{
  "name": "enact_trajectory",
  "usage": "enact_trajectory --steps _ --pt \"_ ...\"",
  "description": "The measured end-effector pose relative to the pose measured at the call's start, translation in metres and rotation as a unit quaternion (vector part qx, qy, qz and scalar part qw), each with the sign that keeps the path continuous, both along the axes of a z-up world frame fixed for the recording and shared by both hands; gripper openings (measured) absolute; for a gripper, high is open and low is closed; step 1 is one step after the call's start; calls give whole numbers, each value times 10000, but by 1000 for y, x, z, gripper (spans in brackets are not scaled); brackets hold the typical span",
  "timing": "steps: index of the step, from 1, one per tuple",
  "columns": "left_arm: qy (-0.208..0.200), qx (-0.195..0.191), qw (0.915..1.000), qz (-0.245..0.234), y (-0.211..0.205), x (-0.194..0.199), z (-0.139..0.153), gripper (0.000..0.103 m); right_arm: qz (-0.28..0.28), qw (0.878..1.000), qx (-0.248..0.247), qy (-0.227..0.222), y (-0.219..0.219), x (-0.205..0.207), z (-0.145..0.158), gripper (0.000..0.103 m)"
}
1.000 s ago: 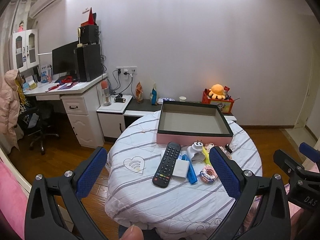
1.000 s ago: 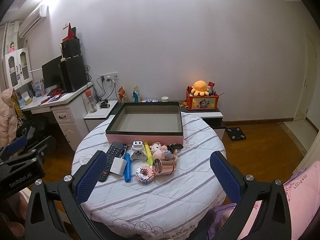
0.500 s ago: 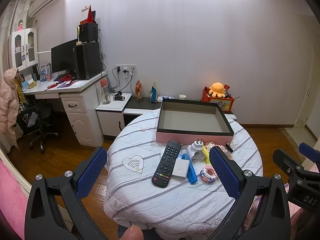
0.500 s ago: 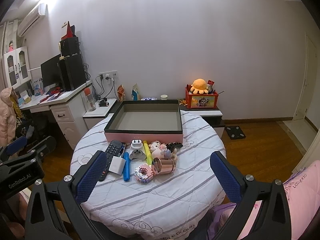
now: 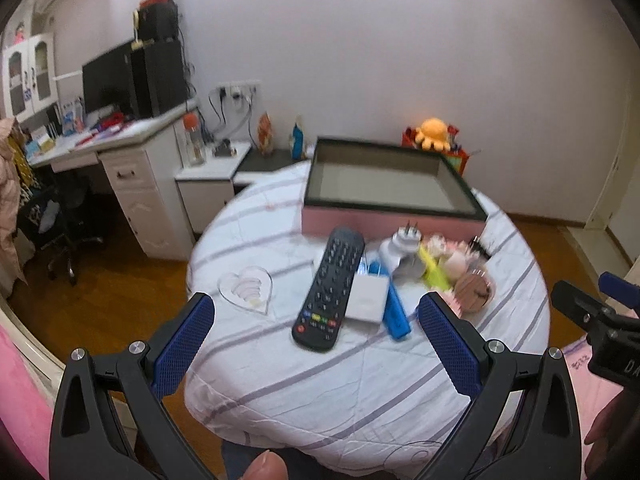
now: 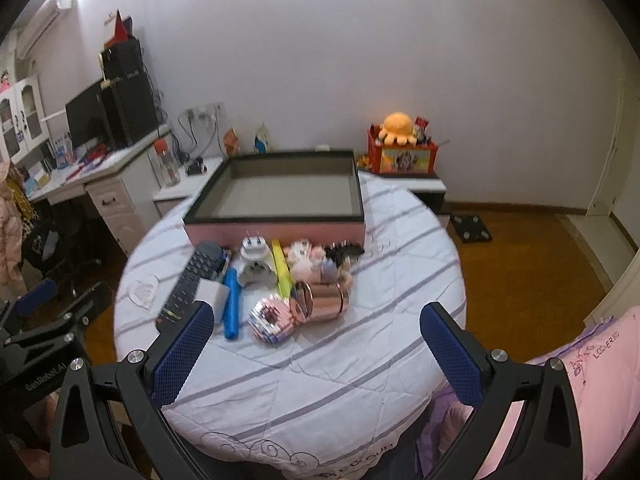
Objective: Organize rigid objects
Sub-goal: 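Move both tools toward the cluster of objects in front of the box, then grasp the black remote with the left tool while the right tool grasps the copper can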
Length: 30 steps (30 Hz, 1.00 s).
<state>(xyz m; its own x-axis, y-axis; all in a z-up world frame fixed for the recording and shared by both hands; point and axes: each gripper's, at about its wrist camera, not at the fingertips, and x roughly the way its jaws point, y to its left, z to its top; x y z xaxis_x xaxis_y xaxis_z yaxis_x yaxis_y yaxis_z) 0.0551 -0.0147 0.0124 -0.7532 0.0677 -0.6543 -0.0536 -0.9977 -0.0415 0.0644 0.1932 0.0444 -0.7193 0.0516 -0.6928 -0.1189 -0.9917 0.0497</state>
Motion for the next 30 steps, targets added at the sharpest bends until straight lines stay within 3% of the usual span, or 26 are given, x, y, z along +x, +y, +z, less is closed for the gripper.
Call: enact_trajectory --steps 14,30 --pt "-668 -64 9977 -56 8 -58 -65 103 -11 9958 -250 -883 19 -62 -68 103" --pt "-962 -77 9948 -316 30 -85 -81 103 112 9919 -507 -1156 28 -97 -99 103"
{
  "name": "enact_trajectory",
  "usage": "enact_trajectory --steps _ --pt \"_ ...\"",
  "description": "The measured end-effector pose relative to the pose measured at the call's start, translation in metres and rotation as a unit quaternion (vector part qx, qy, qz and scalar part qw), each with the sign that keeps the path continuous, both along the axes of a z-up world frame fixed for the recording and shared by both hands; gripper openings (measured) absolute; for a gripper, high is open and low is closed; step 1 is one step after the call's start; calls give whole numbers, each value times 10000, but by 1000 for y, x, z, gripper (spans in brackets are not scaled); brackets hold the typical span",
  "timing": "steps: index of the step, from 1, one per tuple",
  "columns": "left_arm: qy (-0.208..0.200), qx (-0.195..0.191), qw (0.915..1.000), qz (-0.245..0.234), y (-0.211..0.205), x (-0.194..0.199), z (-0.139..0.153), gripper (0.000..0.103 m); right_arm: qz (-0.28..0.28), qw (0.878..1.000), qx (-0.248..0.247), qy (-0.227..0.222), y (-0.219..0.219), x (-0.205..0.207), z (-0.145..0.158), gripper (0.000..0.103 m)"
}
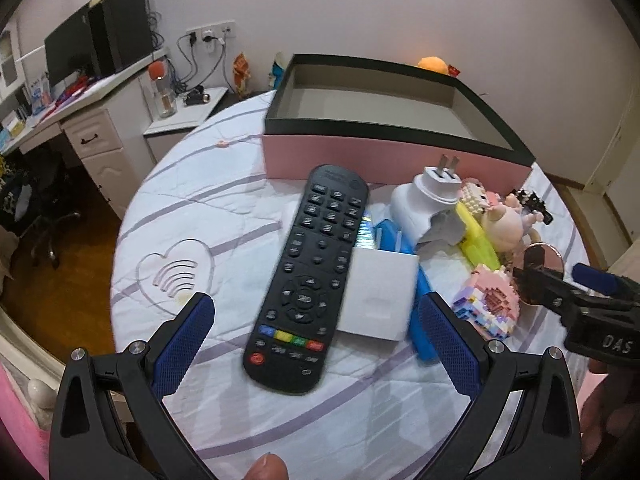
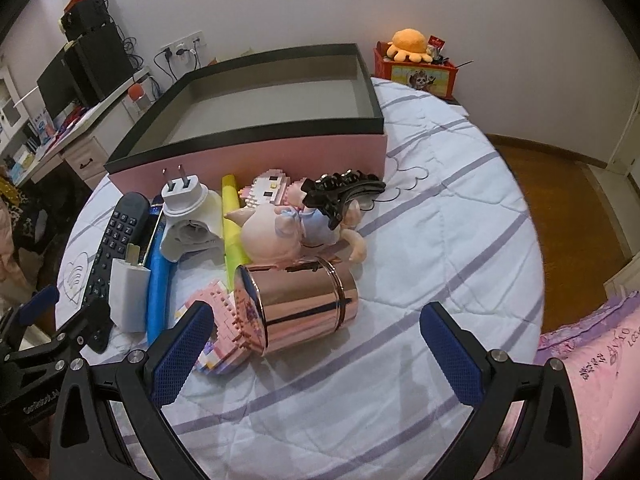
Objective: Organize rigid objects
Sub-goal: 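Grasp the black remote with the left tool while the right tool grasps the copper can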
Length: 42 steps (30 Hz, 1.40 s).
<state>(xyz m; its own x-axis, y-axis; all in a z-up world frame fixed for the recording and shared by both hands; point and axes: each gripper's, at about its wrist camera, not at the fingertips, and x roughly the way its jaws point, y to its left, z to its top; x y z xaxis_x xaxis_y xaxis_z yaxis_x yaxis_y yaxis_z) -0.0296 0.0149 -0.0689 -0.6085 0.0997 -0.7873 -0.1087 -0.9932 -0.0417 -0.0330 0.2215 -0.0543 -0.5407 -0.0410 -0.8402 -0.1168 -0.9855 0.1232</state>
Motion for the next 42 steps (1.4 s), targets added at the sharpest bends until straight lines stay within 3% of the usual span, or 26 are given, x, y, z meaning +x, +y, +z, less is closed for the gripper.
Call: enact_trajectory --steps 10,14,15,18,21,27,37,42 --pt "-108 -132 9997 -161 23 -11 -15 103 187 9993 -320 4 3 -8 -12 85" --pt "-103 -116 9998 -141 23 -16 -20 103 332 9985 -438 -14 3 -11 -14 56" --pt "-105 -87 9998 -143 22 -17 -20 103 356 9982 -479 0 3 -12 -15 55" --pt "-114 70 9997 -197 20 -19 -23 101 350 9977 -577 50 5 -12 -14 55" --pt "-232 370 9986 -294 19 -24 -27 91 362 9974 -619 54 8 -11 -13 55" --pt "-230 416 9980 -416 21 -21 -25 82 295 9974 -663 45 15 -8 -13 55" --pt "-250 514 9971 -494 14 -7 -17 83 281 9974 -663 44 17 -6 -15 55" --pt "-13 449 9984 -338 5 -1 -2 90 272 9975 -652 42 16 -7 -15 55"
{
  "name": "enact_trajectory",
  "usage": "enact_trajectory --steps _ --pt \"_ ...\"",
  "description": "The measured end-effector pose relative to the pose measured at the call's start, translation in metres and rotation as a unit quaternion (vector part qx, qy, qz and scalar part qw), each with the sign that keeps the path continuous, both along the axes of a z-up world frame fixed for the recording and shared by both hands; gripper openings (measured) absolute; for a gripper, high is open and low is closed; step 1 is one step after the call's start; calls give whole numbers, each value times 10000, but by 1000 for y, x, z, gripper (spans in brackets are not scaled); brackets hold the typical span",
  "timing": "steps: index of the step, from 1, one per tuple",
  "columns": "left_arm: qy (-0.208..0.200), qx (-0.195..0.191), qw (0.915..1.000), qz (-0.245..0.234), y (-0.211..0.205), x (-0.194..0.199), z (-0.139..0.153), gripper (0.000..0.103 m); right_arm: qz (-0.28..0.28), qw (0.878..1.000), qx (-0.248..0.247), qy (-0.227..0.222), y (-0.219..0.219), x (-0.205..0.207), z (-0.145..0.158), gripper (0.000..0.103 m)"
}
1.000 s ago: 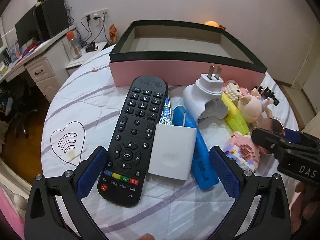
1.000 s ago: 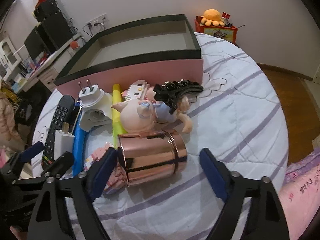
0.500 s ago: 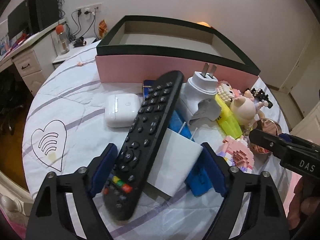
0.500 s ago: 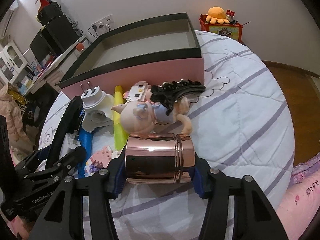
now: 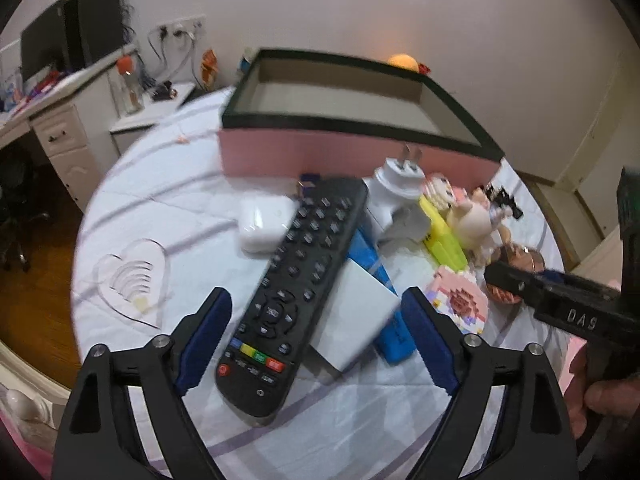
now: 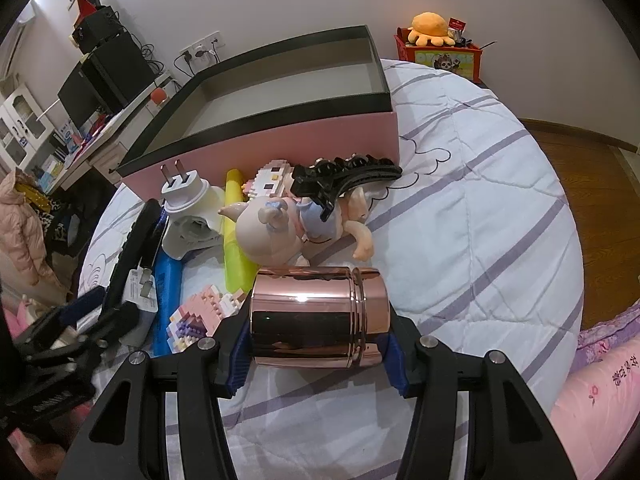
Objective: Organize rigid objects
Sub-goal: 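Grasp the black remote with the left tool while the right tool grasps the copper can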
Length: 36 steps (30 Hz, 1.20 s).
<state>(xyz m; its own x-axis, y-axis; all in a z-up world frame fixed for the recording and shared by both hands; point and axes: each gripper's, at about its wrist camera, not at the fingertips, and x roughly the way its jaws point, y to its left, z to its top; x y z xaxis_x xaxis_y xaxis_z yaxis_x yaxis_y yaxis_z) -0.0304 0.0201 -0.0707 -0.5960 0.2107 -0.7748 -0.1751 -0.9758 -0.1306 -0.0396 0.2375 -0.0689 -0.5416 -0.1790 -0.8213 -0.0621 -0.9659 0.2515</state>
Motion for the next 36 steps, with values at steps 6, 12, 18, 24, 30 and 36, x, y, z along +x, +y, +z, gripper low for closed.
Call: enact_trajectory --steps 6,12,18,24,30,36 --pt "-25 90 9999 79 -12 -7 -10 91 16 10000 27 5 -3 3 1 55" --pt "-36 200 9996 -182 -30 -20 -14 86 -42 10000 79 -8 -6 8 3 55" --pt "30 309 9974 -646 -30 -27 -16 80 -71 9998 161 -14 -12 8 7 55" --pt "80 52 9974 -717 -34 -32 -17 44 -110 9996 277 -18 -16 8 10 55" --pt "-47 -145 9976 -671 -34 -37 -31 44 -146 9993 349 -53 -18 8 11 55" --pt "-116 96 9994 -304 -37 -40 -31 43 -144 9993 356 -50 -20 6 11 55"
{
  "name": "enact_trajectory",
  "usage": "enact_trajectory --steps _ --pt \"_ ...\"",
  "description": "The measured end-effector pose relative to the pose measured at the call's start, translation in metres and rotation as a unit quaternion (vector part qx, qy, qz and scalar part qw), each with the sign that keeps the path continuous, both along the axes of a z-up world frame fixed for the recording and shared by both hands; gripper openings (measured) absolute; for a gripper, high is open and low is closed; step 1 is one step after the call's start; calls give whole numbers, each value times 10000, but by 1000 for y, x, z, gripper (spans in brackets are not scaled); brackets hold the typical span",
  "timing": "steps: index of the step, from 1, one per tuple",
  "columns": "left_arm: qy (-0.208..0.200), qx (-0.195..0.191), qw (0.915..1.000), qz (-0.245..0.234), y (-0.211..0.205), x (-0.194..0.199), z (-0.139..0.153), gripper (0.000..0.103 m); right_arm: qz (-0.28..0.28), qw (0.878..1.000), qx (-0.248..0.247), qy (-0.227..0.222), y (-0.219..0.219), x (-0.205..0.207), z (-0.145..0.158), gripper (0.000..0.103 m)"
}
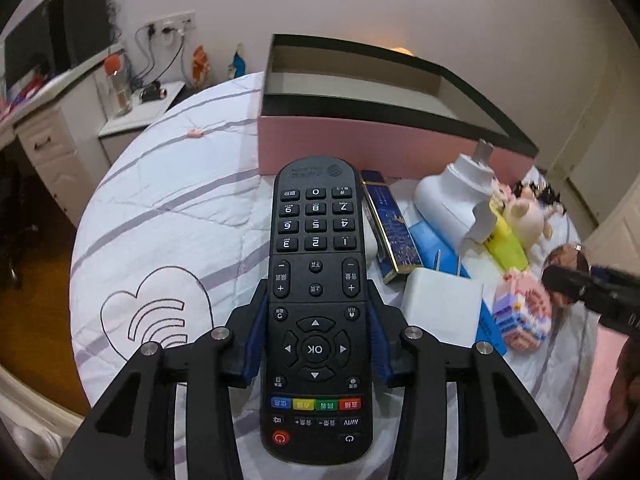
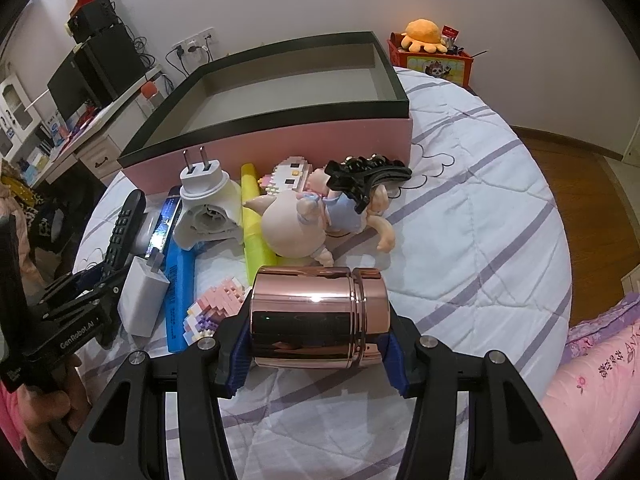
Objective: Organize rigid objects
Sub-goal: 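Grasp the black remote with the left tool while the right tool grasps the copper can, then lift both held objects into the pink box and open both tools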
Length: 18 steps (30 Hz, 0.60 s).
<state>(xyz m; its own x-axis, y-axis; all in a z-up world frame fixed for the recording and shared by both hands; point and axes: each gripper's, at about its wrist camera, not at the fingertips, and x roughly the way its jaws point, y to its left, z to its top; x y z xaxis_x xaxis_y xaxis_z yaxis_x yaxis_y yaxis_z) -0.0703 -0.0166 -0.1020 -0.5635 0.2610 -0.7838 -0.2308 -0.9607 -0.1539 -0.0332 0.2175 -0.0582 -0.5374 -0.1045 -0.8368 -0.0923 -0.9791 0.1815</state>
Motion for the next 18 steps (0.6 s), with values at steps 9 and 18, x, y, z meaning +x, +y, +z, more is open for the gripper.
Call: enact_trajectory --steps 9,18 --pt "-23 -52 9996 269 -4 12 17 43 -1 9999 -48 161 5 5 10 55" --pt "367 -166 9987 303 -3 20 65 43 175 9990 -146 384 7 1 33 55"
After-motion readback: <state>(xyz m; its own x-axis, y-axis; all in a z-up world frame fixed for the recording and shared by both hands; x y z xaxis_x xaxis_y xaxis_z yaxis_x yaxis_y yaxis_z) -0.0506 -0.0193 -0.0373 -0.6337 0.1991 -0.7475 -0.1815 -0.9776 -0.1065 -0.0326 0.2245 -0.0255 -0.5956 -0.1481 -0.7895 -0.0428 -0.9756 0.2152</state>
